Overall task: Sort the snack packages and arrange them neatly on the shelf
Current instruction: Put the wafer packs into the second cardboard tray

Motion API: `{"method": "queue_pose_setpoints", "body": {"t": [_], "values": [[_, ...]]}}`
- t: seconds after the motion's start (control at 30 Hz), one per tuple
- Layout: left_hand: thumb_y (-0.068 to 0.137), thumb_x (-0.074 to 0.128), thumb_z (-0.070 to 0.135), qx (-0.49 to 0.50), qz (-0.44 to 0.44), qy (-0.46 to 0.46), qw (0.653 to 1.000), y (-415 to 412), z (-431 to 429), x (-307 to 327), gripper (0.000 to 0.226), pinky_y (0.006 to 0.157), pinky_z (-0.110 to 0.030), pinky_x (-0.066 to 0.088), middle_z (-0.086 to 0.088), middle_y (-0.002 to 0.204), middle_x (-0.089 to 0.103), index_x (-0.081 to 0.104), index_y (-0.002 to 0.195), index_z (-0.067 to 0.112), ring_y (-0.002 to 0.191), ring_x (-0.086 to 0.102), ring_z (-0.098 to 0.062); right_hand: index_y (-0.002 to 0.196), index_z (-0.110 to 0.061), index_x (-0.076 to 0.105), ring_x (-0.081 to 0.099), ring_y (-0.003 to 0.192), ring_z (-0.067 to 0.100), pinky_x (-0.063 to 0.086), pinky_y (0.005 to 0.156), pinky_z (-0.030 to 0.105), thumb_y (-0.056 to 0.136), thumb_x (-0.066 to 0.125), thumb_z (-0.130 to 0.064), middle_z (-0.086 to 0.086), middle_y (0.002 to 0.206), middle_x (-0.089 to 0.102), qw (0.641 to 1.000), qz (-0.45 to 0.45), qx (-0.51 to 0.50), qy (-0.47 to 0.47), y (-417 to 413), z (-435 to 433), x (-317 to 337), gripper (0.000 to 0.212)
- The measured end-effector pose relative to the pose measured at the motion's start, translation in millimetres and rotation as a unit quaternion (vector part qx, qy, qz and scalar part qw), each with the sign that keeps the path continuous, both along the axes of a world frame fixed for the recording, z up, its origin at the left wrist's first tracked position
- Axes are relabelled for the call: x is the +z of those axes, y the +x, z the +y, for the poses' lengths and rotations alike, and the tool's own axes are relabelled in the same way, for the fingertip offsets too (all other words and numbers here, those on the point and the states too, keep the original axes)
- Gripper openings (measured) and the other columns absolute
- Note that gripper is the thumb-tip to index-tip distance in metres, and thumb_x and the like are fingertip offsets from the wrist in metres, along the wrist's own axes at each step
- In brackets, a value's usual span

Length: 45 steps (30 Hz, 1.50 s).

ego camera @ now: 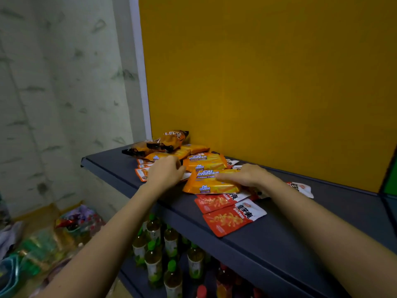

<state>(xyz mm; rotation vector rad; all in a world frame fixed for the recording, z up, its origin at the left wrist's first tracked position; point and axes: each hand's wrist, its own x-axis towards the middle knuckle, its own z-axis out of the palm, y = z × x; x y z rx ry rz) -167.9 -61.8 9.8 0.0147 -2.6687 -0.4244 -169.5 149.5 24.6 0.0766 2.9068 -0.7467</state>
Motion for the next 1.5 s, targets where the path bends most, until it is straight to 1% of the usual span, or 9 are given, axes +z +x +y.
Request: {"method": "queue_pose_setpoints", "body": {"t": [0.2, 0.33, 0.43, 0.8, 0.93, 1.03, 1.13, 1.33, 1.5], "values": [[0.093, 0.048, 0.035, -0.017, -0.081, 0.038, 0.996, -49.4, -4.6, -3.0, 0.038, 0.068, -0.036, 0.044, -0.02, 0.092, 0.066, 0.064, 0.088, 0.001, 0.089, 0.062, -0.033, 0.128, -0.015, 0.053, 0.054, 0.116, 0.023, 0.046, 0.096, 0.037, 0.059, 0.068, -0.073, 0.004, 0.135, 0.053, 1.0, 0.002, -0.021, -0.014, -11.5, -8.1, -6.0, 0.091], [0.094, 0.047, 0.038, -0.039, -0.102, 0.059, 0.992, -69.7, -3.4, -5.5, 0.043, 0.073, -0.034, 0.041, -0.021, 0.105, 0.065, 0.061, 0.098, -0.003, 0.099, 0.059, -0.034, 0.092, -0.023, 0.059, 0.058, 0.079, 0.01, 0.044, 0.063, 0.022, 0.069, 0.076, -0.05, -0.001, 0.104, 0.062, 0.991, -0.034, -0.021, -0.131, -11.5, -11.8, -3.1, 0.04], [0.095, 0.046, 0.04, -0.057, -0.105, 0.065, 0.991, -78.6, -3.0, -6.0, 0.044, 0.074, -0.032, 0.039, -0.02, 0.109, 0.064, 0.06, 0.1, -0.001, 0.104, 0.058, -0.034, 0.079, -0.024, 0.055, 0.059, 0.071, 0.009, 0.043, 0.058, 0.021, 0.076, 0.075, -0.036, 0.0, 0.094, 0.066, 0.978, -0.055, -0.028, -0.2, -10.5, -14.4, -1.1, 0.024], [0.086, 0.059, 0.033, -0.146, -0.134, 0.161, 0.967, -102.2, -0.6, -4.7, 0.037, 0.084, -0.035, 0.048, -0.018, 0.113, 0.065, 0.057, 0.108, 0.004, 0.104, 0.06, -0.033, 0.091, -0.011, 0.059, 0.058, 0.07, 0.018, 0.047, 0.071, 0.03, 0.079, 0.071, -0.031, 0.007, 0.08, 0.065, 0.914, 0.015, -0.169, -0.368, -14.3, 6.9, 12.4, 0.026], [0.056, 0.065, 0.044, -0.179, -0.171, 0.281, 0.927, -134.6, 0.9, -15.2, 0.088, 0.089, -0.043, 0.053, -0.014, 0.118, 0.064, 0.044, 0.134, 0.008, 0.102, 0.063, -0.03, 0.089, -0.011, 0.058, 0.057, 0.066, 0.016, 0.047, 0.061, 0.026, 0.084, 0.066, -0.027, 0.007, 0.076, 0.063, 0.881, 0.057, -0.203, -0.424, -2.0, 23.5, 16.7, 0.018], [0.071, 0.076, 0.03, -0.176, -0.206, 0.35, 0.897, -116.2, 5.0, 3.1, 0.079, 0.088, -0.031, 0.047, -0.013, 0.129, 0.054, 0.041, 0.136, 0.003, 0.109, 0.057, -0.025, 0.098, -0.011, 0.058, 0.059, 0.067, 0.017, 0.044, 0.055, 0.027, 0.085, 0.065, -0.026, 0.007, 0.079, 0.064, 0.864, 0.079, -0.24, -0.437, 5.5, 33.3, 14.5, 0.021], [0.076, 0.076, 0.027, -0.167, -0.246, 0.385, 0.874, -125.4, 9.8, 2.5, 0.088, 0.098, -0.035, 0.039, -0.015, 0.146, 0.038, 0.027, 0.143, -0.002, 0.13, 0.042, -0.029, 0.101, -0.009, 0.059, 0.062, 0.073, 0.021, 0.049, 0.063, 0.031, 0.083, 0.067, -0.026, 0.01, 0.085, 0.066, 0.85, 0.095, -0.27, -0.442, 11.0, 41.7, 7.8, 0.026], [0.072, 0.08, 0.027, -0.178, -0.268, 0.395, 0.861, -135.7, 21.0, 0.0, 0.102, 0.111, -0.037, 0.032, -0.016, 0.151, 0.03, 0.018, 0.146, -0.005, 0.136, 0.036, -0.03, 0.087, -0.011, 0.06, 0.06, 0.074, 0.017, 0.048, 0.068, 0.029, 0.083, 0.067, -0.023, 0.008, 0.084, 0.065, 0.829, 0.136, -0.302, -0.45, 20.1, 50.5, -3.0, 0.015], [0.069, 0.082, 0.021, -0.171, -0.27, 0.394, 0.862, -136.2, 28.0, -1.4, 0.092, 0.096, -0.034, 0.041, -0.015, 0.143, 0.042, 0.03, 0.14, -0.006, 0.128, 0.045, -0.032, 0.087, -0.011, 0.061, 0.06, 0.073, 0.017, 0.046, 0.064, 0.027, 0.083, 0.068, -0.023, 0.007, 0.083, 0.065, 0.817, 0.153, -0.326, -0.451, 24.5, 56.9, -7.9, 0.015]]}}
